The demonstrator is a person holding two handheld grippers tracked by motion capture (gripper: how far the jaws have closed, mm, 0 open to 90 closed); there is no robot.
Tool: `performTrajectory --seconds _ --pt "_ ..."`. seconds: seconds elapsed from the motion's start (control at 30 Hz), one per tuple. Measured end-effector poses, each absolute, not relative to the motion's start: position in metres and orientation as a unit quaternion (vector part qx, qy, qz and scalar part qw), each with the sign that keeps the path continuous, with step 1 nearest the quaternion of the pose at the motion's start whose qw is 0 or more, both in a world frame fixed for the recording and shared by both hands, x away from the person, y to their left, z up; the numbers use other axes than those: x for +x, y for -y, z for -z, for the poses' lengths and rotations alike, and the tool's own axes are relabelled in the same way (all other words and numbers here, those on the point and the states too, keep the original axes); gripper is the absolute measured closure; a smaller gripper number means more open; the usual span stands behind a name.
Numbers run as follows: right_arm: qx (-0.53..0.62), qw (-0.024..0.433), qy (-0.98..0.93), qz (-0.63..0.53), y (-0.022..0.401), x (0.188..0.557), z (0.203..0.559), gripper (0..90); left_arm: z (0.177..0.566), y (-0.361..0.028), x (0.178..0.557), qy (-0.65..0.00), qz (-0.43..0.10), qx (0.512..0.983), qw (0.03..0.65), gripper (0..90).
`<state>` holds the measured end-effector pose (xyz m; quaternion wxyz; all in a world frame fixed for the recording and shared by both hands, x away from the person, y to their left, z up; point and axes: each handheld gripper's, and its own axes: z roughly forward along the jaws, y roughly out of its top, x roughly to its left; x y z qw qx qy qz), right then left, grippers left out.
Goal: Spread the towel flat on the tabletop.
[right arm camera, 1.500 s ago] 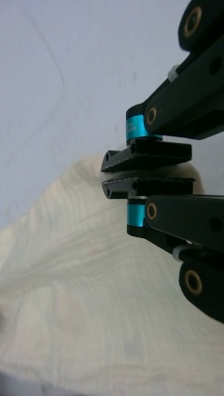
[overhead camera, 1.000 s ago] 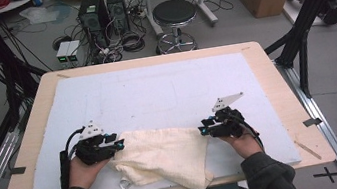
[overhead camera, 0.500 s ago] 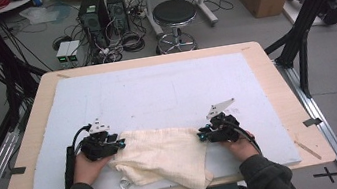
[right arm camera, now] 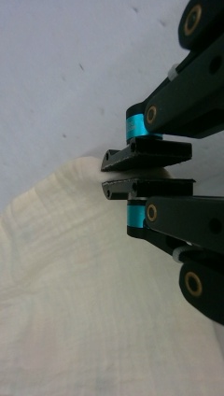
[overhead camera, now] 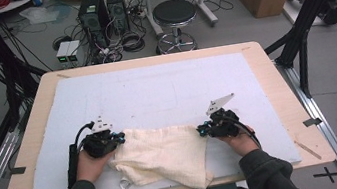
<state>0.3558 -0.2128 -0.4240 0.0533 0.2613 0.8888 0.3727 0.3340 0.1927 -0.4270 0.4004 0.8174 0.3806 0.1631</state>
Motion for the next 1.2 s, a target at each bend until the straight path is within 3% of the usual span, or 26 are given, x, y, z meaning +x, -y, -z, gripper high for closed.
performTrajectory --seconds 0.2,0.37,0.4,0.43,0.47,0.57,0.8,1.03,1.1,1.2 --pt "0.256 0.081 -0.886 -0.379 0.215 0.379 0.401 83.9 0.412 -0.196 0.351 -0.403 -0.177 0.792 0.424 87.3" --pt "0.266 0.12 -0.881 -0.373 0.21 0.425 0.376 84.1 0.391 -0.193 0.395 -0.435 -0.206 0.754 0.446 87.3" --pt "0.277 0.138 -0.875 -0.372 0.21 0.441 0.37 82.1 0.387 -0.19 0.407 -0.441 -0.222 0.746 0.447 85.7" --pt "0.299 0.154 -0.866 -0.37 0.211 0.457 0.366 67.2 0.384 -0.188 0.418 -0.456 -0.234 0.74 0.435 76.5" --pt "0.319 0.173 -0.856 -0.367 0.212 0.47 0.361 61.6 0.381 -0.189 0.425 -0.469 -0.232 0.735 0.431 65.5" --pt "0.341 0.177 -0.835 -0.394 0.215 0.483 0.357 61.3 0.38 -0.192 0.426 -0.464 -0.218 0.727 0.457 64.9" --pt "0.313 0.15 -0.847 -0.404 0.215 0.46 0.374 56.6 0.392 -0.195 0.396 -0.418 -0.199 0.755 0.465 60.9" --pt "0.278 0.108 -0.86 -0.414 0.216 0.414 0.38 49.6 0.398 -0.199 0.354 -0.368 -0.181 0.779 0.474 54.6" --pt "0.26 0.12 -0.856 -0.431 0.217 0.397 0.378 51.8 0.4 -0.2 0.34 -0.355 -0.183 0.779 0.483 53.4" --pt "0.254 0.101 -0.852 -0.446 0.22 0.378 0.38 50.5 0.403 -0.202 0.323 -0.345 -0.175 0.781 0.491 53.0"
